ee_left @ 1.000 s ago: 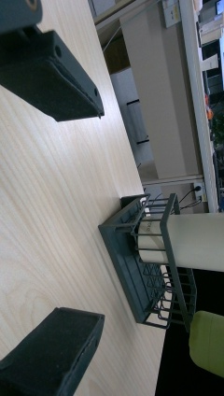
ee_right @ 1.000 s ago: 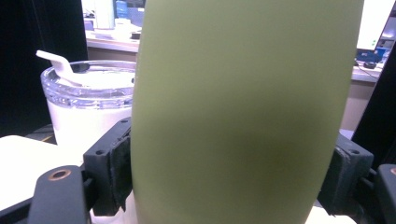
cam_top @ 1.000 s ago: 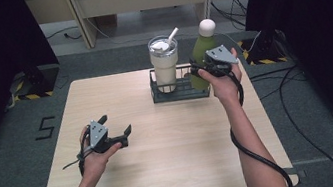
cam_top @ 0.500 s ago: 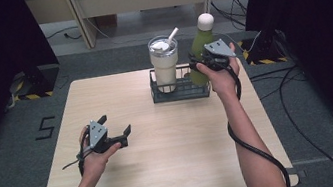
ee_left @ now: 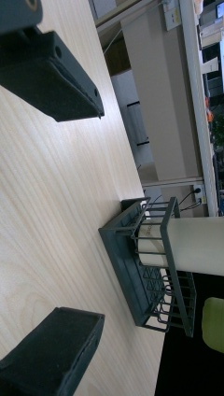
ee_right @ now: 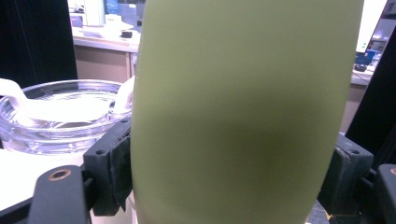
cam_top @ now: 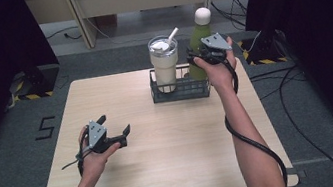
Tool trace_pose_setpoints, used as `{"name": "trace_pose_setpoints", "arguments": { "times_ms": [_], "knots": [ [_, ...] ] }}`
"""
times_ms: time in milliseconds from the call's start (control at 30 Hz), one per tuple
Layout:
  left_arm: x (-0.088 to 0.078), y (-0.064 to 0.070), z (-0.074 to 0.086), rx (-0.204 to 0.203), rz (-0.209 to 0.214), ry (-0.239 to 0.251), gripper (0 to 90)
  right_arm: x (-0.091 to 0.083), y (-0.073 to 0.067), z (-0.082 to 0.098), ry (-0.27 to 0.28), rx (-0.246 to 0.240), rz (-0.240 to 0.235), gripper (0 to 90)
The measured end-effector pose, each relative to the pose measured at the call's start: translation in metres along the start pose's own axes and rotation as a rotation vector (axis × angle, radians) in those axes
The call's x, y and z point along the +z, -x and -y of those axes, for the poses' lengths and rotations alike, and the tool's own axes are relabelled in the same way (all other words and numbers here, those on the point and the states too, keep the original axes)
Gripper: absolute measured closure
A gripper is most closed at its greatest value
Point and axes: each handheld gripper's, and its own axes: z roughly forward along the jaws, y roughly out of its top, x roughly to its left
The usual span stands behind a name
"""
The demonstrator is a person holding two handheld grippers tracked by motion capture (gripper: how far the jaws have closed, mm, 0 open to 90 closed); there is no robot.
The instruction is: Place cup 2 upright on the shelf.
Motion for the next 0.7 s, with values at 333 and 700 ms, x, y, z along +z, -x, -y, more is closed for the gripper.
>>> {"name": "trace_pose_setpoints", "arguments": {
  "times_ms": [333, 700],
  "knots": [
    [0.0, -0.001, 0.001, -0.001, -0.002, -0.002, 2.1, 0.01, 0.0, -0.001, -0.007, 0.014, 0.011, 21.0],
    [0.0, -0.001, 0.002, -0.006, -0.004, -0.004, 2.2, 0.02, 0.003, -0.003, -0.015, 0.02, 0.022, 21.1]
  ]
}}
